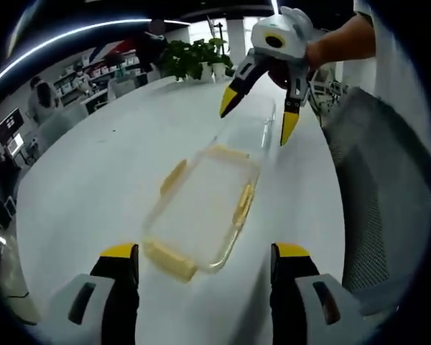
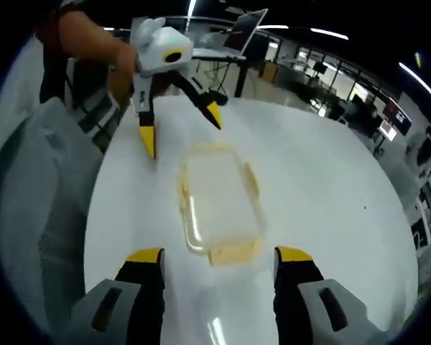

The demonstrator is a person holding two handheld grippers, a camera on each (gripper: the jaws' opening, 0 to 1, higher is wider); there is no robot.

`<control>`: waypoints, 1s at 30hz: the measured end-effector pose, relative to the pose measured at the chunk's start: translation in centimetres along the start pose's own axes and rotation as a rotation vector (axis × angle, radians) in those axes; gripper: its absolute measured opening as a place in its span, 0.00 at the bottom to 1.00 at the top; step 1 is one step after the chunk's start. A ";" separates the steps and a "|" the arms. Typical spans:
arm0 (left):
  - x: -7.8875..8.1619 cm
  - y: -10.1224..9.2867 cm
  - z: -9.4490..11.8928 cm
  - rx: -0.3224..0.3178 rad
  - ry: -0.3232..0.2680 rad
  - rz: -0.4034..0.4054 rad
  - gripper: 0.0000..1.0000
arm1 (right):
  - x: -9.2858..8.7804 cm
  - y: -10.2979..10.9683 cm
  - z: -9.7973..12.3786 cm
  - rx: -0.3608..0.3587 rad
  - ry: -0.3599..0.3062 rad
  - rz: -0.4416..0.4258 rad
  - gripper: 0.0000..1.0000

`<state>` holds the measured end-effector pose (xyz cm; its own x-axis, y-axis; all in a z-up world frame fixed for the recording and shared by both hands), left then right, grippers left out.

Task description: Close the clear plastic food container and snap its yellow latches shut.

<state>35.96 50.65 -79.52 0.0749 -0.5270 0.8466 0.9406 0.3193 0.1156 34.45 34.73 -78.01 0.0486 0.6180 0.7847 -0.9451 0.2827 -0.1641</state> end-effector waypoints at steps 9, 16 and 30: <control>-0.6 0.4 -0.2 -0.047 0.032 -0.056 0.73 | 0.3 -0.5 -0.7 0.043 0.046 0.046 0.61; -0.9 0.7 -0.4 -0.081 0.055 -0.086 0.72 | -0.1 -1.0 -1.2 0.062 0.082 0.055 0.61; -1.2 1.5 -0.7 -0.159 0.114 -0.183 0.67 | -0.8 -0.8 -2.5 0.105 0.128 0.057 0.59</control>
<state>37.48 51.23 -80.75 -0.0729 -0.6525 0.7543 0.9814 0.0875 0.1706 36.02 35.84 -79.99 0.0282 0.7209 0.6925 -0.9757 0.1705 -0.1379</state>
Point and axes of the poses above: the point that each gripper's makers call its tool centre point, and the gripper's own axes: z roughly backward along the fingers, y roughly to its left, x roughly out of its top, the point moved 1 cm from there along z, roughly backward along the fingers, and after that the axes turned 14 degrees about -y, right-handed, at the moved point
